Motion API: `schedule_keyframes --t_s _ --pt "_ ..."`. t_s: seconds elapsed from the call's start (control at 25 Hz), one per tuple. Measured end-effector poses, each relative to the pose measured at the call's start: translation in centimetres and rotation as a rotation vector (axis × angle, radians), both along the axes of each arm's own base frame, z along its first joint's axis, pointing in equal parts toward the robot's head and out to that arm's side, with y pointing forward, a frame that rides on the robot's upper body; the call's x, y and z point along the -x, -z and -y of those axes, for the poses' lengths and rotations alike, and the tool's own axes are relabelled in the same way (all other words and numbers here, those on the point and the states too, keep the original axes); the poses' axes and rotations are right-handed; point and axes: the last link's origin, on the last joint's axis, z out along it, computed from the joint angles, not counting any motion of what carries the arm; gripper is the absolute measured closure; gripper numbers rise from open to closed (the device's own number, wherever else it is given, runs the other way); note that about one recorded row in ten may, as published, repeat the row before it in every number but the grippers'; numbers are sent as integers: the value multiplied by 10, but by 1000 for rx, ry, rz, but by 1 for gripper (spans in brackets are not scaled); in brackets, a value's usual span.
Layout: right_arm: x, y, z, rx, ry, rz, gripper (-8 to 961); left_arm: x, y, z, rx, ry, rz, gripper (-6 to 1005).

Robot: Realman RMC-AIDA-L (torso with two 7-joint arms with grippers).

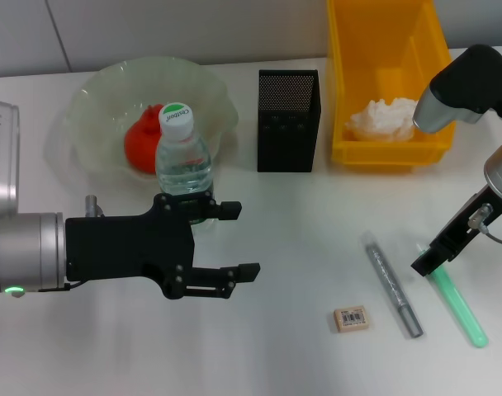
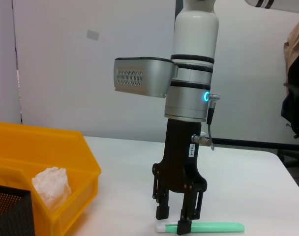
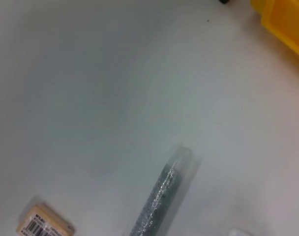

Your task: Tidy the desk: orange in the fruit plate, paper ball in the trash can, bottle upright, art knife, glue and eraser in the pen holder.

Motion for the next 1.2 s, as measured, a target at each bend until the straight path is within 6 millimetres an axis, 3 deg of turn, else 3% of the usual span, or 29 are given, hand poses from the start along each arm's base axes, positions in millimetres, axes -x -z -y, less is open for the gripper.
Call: schedule_keyframes --t_s 0.32,0.56,1.2 --pt "0 0 0 -2 4 -2 382 -1 -1 -1 -2 1 0 181" --pt "0 1 0 -6 15 -3 537 -1 -1 -2 -3 2 1 181" --pt "-1 5 1 11 28 -5 613 -2 0 -2 -1 6 -1 181"
